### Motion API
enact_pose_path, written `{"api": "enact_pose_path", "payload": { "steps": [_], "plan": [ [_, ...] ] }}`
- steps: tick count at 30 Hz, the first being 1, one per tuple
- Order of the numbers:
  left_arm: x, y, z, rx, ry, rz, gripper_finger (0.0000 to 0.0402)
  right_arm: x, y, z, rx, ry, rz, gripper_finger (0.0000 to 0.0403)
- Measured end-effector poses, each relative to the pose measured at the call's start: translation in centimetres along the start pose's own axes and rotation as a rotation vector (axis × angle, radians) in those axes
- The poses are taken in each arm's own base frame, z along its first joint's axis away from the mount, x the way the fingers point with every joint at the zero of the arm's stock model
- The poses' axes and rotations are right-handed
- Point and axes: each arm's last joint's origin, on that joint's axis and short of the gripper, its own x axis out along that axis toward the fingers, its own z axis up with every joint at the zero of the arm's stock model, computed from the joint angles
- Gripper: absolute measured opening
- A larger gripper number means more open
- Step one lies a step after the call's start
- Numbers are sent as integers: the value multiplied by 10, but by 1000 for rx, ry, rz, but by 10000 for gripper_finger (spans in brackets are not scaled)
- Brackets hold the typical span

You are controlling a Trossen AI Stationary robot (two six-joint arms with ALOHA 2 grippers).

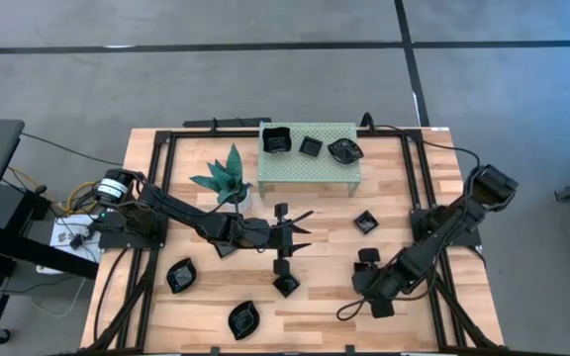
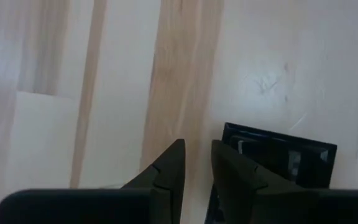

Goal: Pick & Place Mini shaped plates
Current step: Stack the square plate on top of the other square plate on the shelf

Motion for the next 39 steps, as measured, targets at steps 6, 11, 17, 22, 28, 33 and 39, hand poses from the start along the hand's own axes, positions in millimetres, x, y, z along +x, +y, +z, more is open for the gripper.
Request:
{"api": "enact_pose_path", "payload": {
  "steps": [6,11,17,22,28,33,39],
  "plan": [
    [0,0,0,0,0,0,134,0,-1,0,-2,-2,-15,74],
    [0,0,0,0,0,0,134,-3,1,3,-29,-8,-14,74],
    [0,0,0,0,0,0,134,-5,-1,2,-39,23,-51,74],
    [0,0,0,0,0,0,134,-3,-2,0,-39,30,-55,74],
    [0,0,0,0,0,0,134,-2,-5,-4,-44,47,-88,73],
    [0,0,0,0,0,0,134,-2,-6,-4,-42,49,-92,61],
    [0,0,0,0,0,0,134,-2,-6,-4,-43,52,-91,40]
  ]
}}
